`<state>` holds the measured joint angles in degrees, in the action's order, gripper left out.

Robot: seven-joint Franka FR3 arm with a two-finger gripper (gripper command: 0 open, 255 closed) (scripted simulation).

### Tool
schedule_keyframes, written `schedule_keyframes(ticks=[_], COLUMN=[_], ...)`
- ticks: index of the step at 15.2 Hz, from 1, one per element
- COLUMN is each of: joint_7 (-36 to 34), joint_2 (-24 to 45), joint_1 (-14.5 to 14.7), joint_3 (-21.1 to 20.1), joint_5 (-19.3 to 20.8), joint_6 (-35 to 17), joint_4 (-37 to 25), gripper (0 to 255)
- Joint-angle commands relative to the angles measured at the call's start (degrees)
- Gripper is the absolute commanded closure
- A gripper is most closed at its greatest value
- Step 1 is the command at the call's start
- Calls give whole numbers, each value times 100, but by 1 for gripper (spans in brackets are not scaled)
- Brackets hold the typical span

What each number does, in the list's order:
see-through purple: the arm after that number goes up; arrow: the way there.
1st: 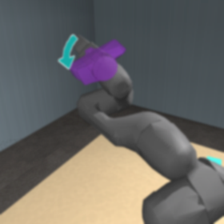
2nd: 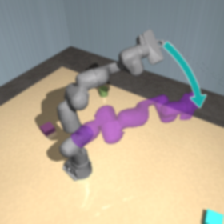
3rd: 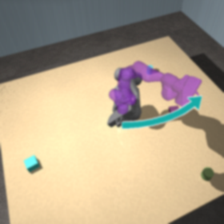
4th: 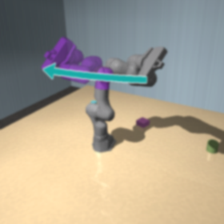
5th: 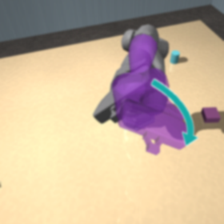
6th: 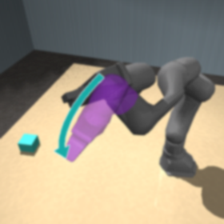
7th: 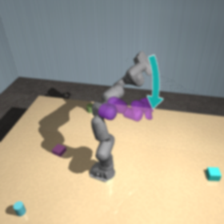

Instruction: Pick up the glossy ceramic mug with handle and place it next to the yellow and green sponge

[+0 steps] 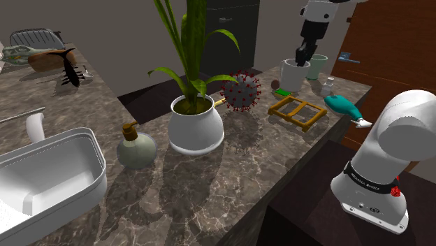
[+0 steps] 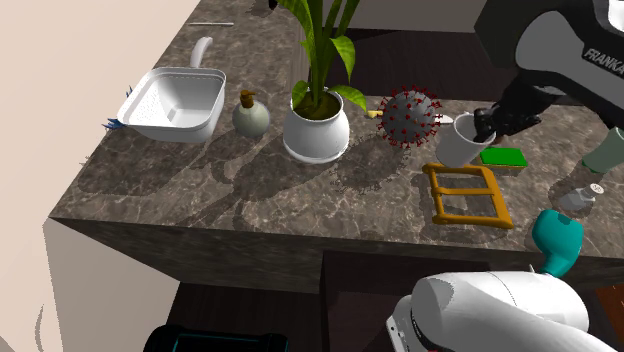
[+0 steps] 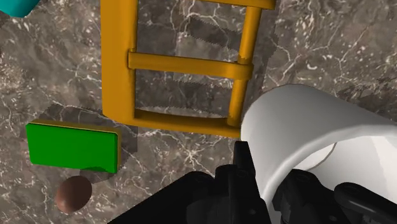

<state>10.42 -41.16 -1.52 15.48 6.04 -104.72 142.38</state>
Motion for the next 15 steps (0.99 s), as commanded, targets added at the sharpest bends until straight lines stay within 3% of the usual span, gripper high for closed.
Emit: schedule_keyframes(ticks=[1,9,15], joint_7=[267,1426,2390], joint_2=[139,1060,2004], joint_1=[-73,-215,-157], joint_3=[231,1286,2130], joint_5=[112,355,184], joint_6=[15,-89,-135], joint_4=[-163,-1043,-1951], gripper=[255,255,255])
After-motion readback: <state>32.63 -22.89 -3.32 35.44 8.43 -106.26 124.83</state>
